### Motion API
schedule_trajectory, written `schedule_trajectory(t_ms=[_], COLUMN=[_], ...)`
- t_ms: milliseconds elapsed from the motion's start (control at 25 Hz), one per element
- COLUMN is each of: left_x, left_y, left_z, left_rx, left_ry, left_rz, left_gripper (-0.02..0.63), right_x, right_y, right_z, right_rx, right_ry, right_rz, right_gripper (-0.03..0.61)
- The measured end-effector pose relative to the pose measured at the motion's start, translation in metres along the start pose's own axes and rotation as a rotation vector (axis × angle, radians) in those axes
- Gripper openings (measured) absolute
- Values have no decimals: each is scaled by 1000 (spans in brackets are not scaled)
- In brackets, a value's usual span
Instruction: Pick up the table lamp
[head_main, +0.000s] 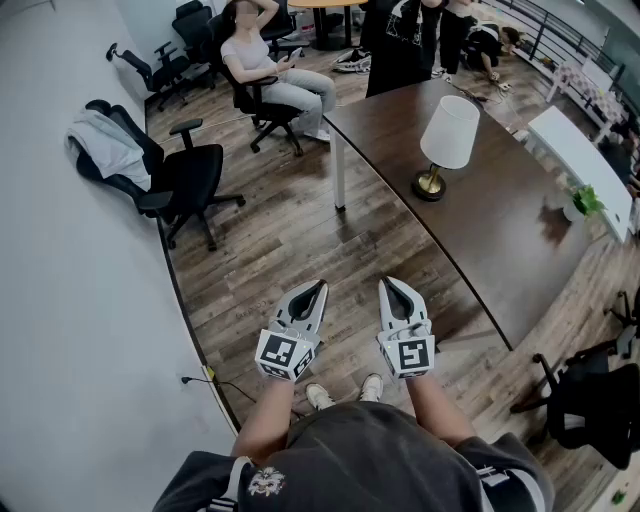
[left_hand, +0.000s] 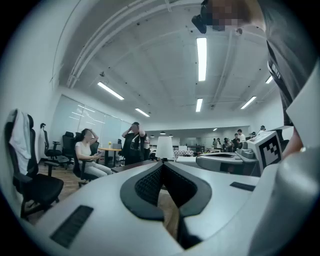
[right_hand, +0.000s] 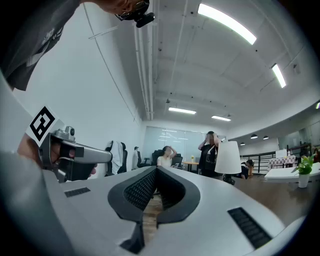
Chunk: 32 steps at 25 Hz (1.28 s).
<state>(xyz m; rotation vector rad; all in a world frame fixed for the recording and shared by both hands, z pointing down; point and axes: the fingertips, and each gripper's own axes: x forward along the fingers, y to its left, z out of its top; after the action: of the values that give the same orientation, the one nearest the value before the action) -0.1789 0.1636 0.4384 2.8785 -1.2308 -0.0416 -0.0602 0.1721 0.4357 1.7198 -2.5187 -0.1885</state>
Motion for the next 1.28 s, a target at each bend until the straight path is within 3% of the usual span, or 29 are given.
schedule_trajectory(t_ms=[280,680,1000,1280], left_x=[2,27,47,70], left_y=[3,-28,-57,-47], left_z=[-1,-3,-15,-20], left_rx=[5,21,16,4], left_ry=[1,17,49,58], left_rz=[49,30,31,5], left_gripper=[8,9,8,9], right_x=[-5,-14,-26,-10], right_y=[-12,-35,-63,-78], right_z=[-3,-2,-15,-24], right_rx=[15,44,73,55], right_ry=[-14,-83,-69,-57], right_rz=[-30,15,49,49], right_gripper=[26,28,27,28])
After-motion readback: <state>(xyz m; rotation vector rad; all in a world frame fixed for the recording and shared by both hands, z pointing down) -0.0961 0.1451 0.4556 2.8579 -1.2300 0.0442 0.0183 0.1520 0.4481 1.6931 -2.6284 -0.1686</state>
